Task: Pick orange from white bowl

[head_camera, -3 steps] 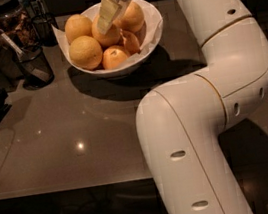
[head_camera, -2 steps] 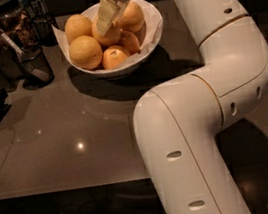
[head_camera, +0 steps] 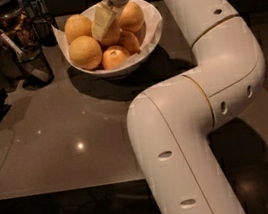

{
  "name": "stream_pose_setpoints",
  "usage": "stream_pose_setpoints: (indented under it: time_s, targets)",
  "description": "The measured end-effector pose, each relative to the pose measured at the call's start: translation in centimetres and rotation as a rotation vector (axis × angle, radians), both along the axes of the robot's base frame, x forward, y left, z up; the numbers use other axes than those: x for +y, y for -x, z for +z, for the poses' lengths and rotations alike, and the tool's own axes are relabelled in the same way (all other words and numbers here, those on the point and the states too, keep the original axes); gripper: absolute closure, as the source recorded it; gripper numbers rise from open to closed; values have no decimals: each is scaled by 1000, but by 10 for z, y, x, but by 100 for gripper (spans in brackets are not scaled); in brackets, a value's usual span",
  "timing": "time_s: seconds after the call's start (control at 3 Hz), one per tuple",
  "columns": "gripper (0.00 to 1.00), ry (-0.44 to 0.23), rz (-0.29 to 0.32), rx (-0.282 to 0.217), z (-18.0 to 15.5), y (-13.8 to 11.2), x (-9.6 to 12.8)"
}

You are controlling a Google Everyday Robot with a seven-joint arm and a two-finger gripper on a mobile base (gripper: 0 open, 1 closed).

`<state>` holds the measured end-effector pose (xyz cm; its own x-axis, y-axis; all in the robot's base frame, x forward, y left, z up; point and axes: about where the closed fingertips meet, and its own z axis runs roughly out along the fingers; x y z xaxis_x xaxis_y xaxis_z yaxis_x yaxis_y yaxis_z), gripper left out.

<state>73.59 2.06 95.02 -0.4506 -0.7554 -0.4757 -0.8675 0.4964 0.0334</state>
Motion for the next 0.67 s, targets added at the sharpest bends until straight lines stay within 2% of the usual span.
stream_pose_setpoints:
  time_s: [0.33, 0.67]
  targets:
    - [43, 4, 1, 14, -7, -1, 1]
    - [61, 4, 1, 14, -7, -1, 1]
